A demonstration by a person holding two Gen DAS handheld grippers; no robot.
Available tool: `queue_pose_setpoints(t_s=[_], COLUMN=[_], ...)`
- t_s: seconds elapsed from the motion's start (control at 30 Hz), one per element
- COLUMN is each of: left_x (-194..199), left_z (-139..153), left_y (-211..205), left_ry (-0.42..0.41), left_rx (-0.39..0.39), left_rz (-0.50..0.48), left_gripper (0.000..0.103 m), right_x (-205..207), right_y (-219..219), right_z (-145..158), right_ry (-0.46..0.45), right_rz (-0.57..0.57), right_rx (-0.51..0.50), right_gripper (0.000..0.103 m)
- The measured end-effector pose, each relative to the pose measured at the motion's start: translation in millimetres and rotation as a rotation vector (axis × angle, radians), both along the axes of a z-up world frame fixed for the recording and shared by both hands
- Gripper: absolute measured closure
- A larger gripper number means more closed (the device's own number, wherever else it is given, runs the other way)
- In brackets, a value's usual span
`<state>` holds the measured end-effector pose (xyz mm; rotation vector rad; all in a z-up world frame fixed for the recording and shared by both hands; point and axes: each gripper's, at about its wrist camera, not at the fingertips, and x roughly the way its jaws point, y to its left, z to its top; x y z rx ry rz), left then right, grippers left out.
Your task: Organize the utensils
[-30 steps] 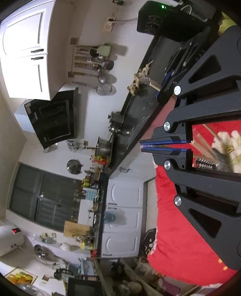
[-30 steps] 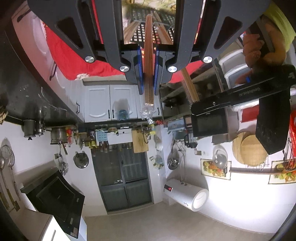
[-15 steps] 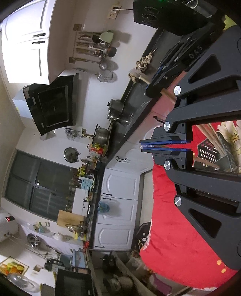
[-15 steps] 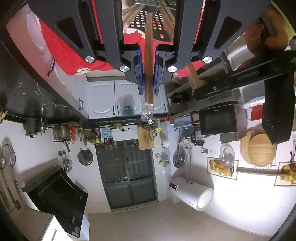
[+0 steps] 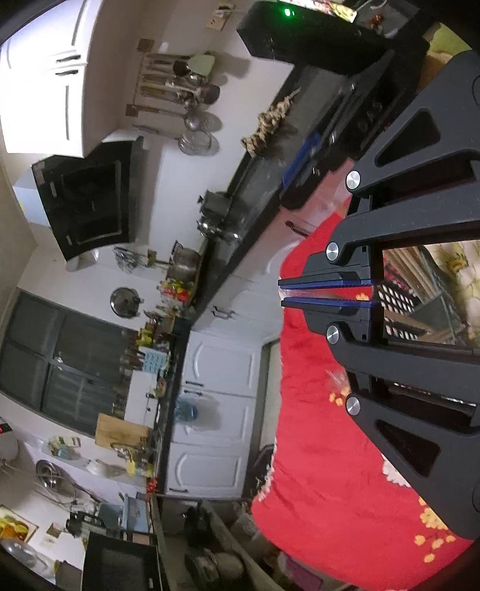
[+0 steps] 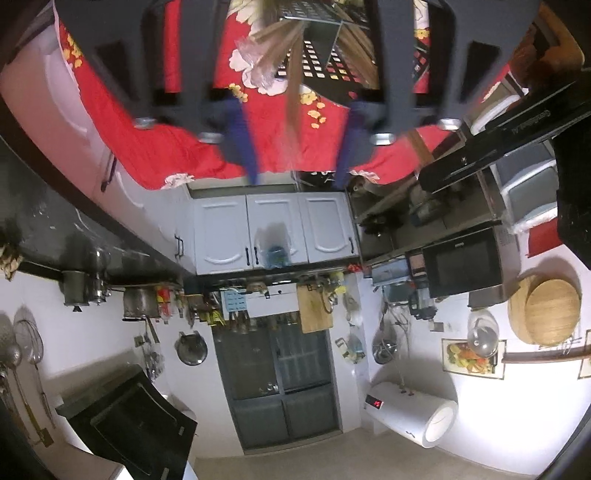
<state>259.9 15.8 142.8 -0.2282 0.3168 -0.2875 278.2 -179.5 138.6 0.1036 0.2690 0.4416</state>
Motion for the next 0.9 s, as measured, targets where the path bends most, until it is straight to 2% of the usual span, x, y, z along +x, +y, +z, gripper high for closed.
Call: queue_pose_setpoints(t_s=[0.07, 0.13, 0.2, 0.3, 0.37, 0.43, 0.6, 0.73, 0.9], left_x=[-0.4, -1.7, -6.3, -13.1, -17.7, -23.2, -35.1, -47.2, -61.8], left_z=[-4.0, -6.0, -6.6, -5.0, -2.8, 0.6, 10.0, 16.6, 17.9], left_y=[2.8, 4.2, 5.8, 8.9, 9.7, 10.8, 17.0, 20.3, 21.8], left_ry=[0.015, 0.023, 0.022, 0.012, 0.003, -0.009, -0.033, -0.053, -0.052], left_rx=[0.002, 0.005, 0.013, 0.012, 0.012, 0.012, -0.010, -0.022, -0.031], left_rz=[0.006, 0.015, 0.021, 0.031, 0.030, 0.036, 0.053, 0.060, 0.059], left_gripper=[0.093, 0.061, 0.058, 0.042, 0.037, 0.022, 0.011, 0.011, 0.011], right_x=[-1.3, -5.2, -6.1, -10.2, -15.5, -21.3, -34.2, -45.6, -59.5], right_y=[-2.5, -6.1, -10.5, -20.3, -26.1, -30.8, -40.0, -47.6, -53.7], right_z=[-2.8, -4.4, -3.9, -3.4, -2.0, 0.2, 6.0, 8.8, 7.3], right_ry=[0.012, 0.004, 0.005, 0.014, 0.011, 0.004, -0.009, -0.012, -0.002], right_rz=[-0.001, -0.007, -0.012, -0.009, -0.012, -0.010, -0.005, -0.002, 0.000], right_rx=[0.002, -0.005, -0.002, 0.023, 0.034, 0.042, 0.045, 0.044, 0.035], right_gripper=[0.053, 0.050, 0.047, 0.045, 0.041, 0.039, 0.031, 0.025, 0.022])
